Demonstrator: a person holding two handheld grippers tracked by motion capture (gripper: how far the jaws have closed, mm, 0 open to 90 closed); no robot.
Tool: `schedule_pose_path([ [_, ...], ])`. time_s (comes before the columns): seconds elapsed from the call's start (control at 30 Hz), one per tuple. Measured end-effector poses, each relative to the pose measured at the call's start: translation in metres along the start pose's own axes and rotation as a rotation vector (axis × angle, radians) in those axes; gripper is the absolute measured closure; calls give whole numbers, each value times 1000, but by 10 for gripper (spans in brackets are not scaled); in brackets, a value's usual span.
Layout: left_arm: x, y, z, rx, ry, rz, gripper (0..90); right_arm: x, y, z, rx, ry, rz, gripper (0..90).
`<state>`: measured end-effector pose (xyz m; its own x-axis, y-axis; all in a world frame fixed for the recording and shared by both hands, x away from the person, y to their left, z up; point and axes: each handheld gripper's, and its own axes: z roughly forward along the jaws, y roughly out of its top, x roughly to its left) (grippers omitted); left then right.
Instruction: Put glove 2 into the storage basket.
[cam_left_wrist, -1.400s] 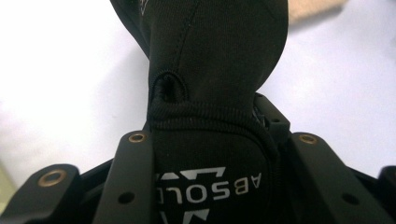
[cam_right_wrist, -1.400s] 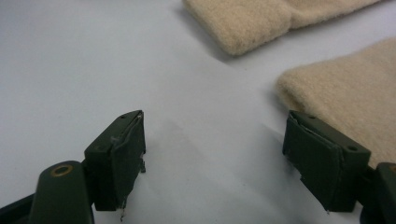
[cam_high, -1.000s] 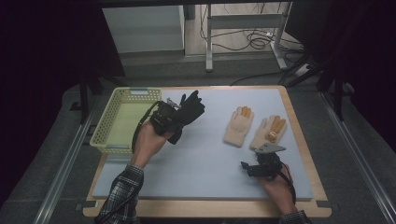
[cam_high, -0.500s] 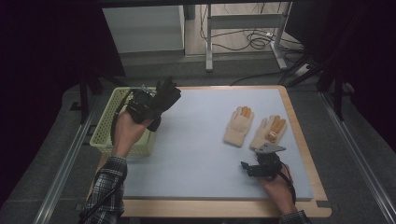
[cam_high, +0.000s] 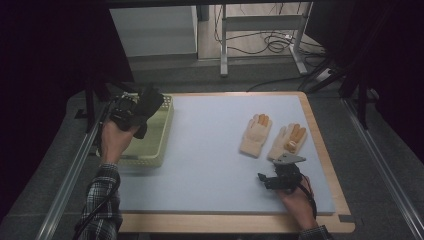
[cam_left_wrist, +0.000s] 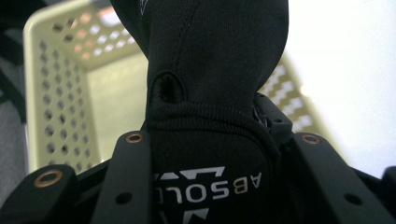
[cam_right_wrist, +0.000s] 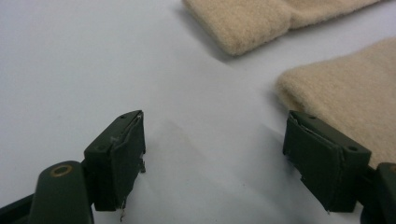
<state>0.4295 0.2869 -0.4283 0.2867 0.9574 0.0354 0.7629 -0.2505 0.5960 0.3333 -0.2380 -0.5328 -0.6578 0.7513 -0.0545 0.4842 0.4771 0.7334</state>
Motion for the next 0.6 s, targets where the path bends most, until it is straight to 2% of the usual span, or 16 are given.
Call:
schedule_pose_path([
  [0.13,15,-10,11,41,19,-35,583,0,0,0,0,0,0,207],
  [0.3,30,-20,23,106,47,-59,583,0,0,0,-1,1,0,207],
  [0.5,38,-26,40,194,53,-77,576,0,0,0,-1,1,1,207],
  [0.6,41,-27,48,234,72,-80,571,0,0,0,-1,1,1,207],
])
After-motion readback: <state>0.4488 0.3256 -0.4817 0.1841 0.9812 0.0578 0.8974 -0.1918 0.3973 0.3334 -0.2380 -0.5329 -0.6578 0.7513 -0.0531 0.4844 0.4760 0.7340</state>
